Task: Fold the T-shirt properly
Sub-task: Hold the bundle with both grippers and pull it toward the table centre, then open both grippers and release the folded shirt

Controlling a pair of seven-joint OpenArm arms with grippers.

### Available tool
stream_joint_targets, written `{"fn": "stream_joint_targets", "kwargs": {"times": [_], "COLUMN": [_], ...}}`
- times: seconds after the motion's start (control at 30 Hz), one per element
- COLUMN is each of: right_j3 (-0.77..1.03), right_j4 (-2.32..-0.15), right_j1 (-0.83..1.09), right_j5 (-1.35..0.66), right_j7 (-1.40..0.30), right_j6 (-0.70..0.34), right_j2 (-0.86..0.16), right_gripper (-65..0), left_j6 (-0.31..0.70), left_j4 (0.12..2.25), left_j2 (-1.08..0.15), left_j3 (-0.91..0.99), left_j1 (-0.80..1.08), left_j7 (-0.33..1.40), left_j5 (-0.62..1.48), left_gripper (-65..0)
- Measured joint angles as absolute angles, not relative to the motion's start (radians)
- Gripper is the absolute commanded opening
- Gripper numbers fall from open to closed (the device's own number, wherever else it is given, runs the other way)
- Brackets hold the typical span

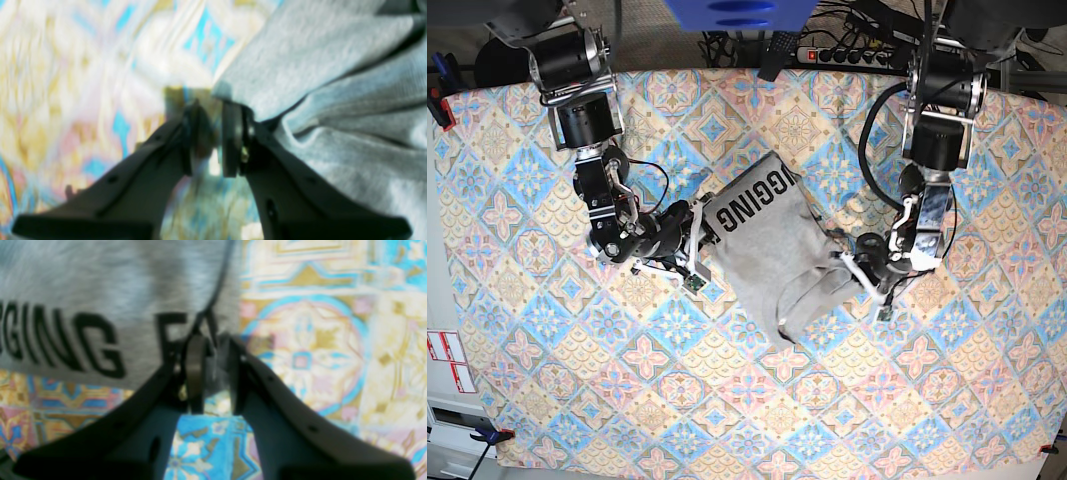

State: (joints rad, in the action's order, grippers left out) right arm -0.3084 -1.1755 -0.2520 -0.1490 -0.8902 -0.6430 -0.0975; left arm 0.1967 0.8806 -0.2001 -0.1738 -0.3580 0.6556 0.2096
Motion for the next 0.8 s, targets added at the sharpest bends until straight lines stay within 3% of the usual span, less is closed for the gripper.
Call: {"fn": "stream_joint_targets", "kwargs": {"times": [0.27, 0.5, 0.67, 0.8], "right_j3": [-0.304, -0.303, -0.219, -0.039], "right_j4": [-1.388, -1.535, -1.604, -1.644], "right_j1": [-0.075, -0.009, 0.026, 0.082], "right_j5": [-0.155, -0.161, -0.164, -0.153], "right_j7": [-0.976, -0.995, -0.996, -1.004], "right_j6": [-0.648, -0.647, -0.650, -0.641], "right_j2": [-0.102, -0.110, -0.176, -0.181], "right_gripper": [-52.9, -52.9, -52.9, -52.9], "left_j6": [0.165, 0.101, 0.038, 0.007], "left_j4": [0.678, 0.633, 0.765, 1.084], "left_j2": [-0.090, -0.016, -0.079, -0.189], "left_j3": [-0.284, -0.396, -0.394, -0.332], "left_j1": [-0.496, -0.557, -0.531, -0.391], "left_j7": [0.530, 0.506, 0.578, 0.740], "left_j5": [0.210, 0.216, 0.230, 0.229], "left_gripper": [-54.2, -54.2, -54.2, -54.2]}}
